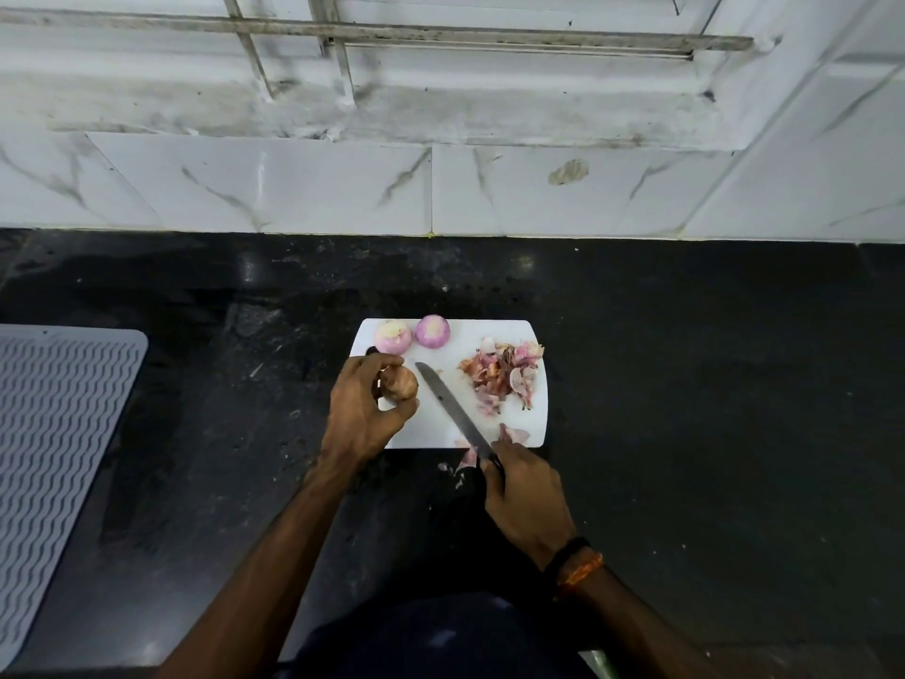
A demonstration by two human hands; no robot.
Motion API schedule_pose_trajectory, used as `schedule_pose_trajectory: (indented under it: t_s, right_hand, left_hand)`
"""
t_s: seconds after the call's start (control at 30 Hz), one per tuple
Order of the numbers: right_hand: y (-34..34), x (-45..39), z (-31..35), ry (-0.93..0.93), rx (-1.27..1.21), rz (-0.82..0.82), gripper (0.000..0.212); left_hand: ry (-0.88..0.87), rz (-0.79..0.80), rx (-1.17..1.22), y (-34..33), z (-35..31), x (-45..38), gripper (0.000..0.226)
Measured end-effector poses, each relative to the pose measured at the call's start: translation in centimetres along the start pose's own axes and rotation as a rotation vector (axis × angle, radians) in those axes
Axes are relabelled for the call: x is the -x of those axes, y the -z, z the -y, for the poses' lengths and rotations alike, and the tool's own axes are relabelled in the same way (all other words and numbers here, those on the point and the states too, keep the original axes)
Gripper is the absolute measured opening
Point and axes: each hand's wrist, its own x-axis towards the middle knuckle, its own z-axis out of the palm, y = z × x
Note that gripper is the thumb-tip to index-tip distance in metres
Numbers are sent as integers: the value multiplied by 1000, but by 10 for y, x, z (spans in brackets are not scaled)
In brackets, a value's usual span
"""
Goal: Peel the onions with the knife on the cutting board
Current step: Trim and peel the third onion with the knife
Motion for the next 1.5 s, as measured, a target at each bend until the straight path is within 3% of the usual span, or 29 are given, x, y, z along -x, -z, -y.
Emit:
schedule_pose_trajectory:
  t_s: [0.3,0.43,0.67,0.8,0.87,0.97,1.03,1.13,1.33,1.5]
  right_hand:
    - [2,-3,-9,-97,92,15,41]
    - [8,-1,-12,-130,80,21,38]
    - [9,4,-11,-110,-38,27,29]
    - [11,4,-8,-104,-62,26,32]
    - [11,3,-8,-115,-71,21,33]
    - [11,1,-7,-127,-86,9,32]
    - [10,0,-7,-139,-92,19,32]
    - [9,-3,-6,-143,-79,36,34]
    - [9,-8,0,-156,-89,62,39]
    - [9,-7,3,-158,-84,65,45]
  left_hand:
    - [56,45,189,-1,-3,5,44]
    - [82,111,251,-7,-1,4,46]
    - [96,186,123,-16,2,-4,65]
    - [47,200,109,-18,0,-9,46]
    - [170,180,282,-19,-6,-11,35]
    - [435,117,824,-18,-16,-9,34]
    - [510,77,941,-17,-19,-8,36]
    - [456,18,755,-19,-13,-6,24]
    - [129,11,200,-31,-4,-1,14]
    - [-192,87,-159,-34,0,1,30]
